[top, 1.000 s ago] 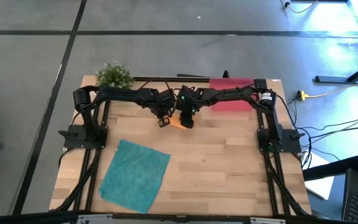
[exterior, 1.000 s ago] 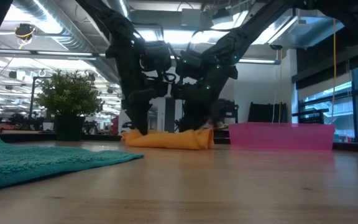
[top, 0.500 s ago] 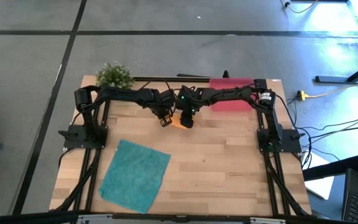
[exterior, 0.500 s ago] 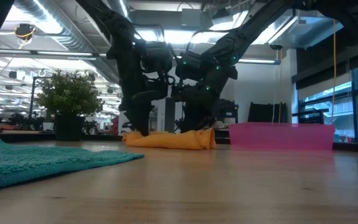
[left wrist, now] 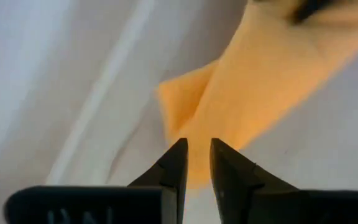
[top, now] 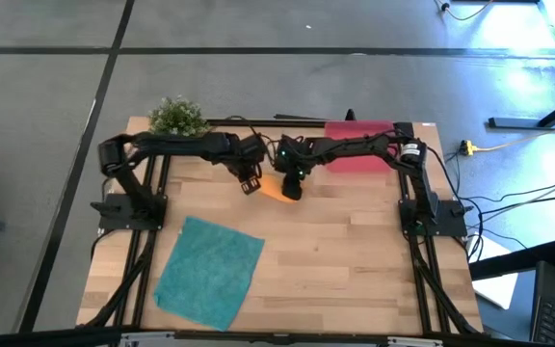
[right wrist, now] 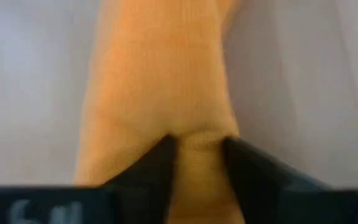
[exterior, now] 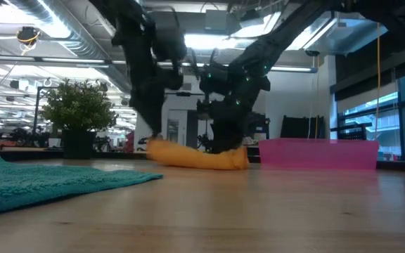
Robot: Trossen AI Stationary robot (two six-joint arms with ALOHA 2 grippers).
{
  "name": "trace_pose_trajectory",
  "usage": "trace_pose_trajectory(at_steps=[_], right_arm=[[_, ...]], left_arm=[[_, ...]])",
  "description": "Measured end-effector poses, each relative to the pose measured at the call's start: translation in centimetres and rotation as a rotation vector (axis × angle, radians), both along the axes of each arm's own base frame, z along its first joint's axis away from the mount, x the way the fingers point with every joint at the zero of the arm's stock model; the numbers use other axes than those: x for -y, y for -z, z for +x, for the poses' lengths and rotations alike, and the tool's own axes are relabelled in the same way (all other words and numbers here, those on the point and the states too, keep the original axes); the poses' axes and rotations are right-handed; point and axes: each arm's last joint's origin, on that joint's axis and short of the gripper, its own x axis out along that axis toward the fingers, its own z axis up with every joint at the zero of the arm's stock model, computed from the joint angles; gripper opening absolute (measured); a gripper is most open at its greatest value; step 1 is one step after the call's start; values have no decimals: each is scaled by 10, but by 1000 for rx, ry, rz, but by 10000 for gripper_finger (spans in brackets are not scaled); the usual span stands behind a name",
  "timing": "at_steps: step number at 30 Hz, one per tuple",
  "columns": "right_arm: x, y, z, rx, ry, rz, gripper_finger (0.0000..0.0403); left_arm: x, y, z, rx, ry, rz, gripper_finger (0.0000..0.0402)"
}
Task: Roll microfiber towels into tight, uniform cylinder then place into a basket
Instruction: Fold the orange microfiber towel
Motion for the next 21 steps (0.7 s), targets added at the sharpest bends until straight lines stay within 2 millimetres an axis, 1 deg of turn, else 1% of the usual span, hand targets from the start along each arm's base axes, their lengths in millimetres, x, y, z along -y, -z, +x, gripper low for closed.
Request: trace_pose_trajectory(at_steps=[1, 4, 8, 10, 13, 21], right_arm=[[1, 0, 0, 7, -2, 4, 145], [1, -1, 1, 4, 2, -20, 146], [1, -2, 1, 3, 4, -32, 146], [1, -2, 1, 4, 5, -32, 146], [1, -2, 1, 4, 4, -32, 146], [1, -2, 1, 6, 2, -35, 146]], left_arm=[[2, -6, -1, 18, 3, 7, 58], [6, -13, -3, 47, 14, 15, 56], [9, -44, -12, 168, 13, 62, 51], [10, -52, -18, 184, 13, 79, 52], [14, -71, -28, 249, 42, 115, 54], [37, -112, -56, 364, 157, 187, 44]])
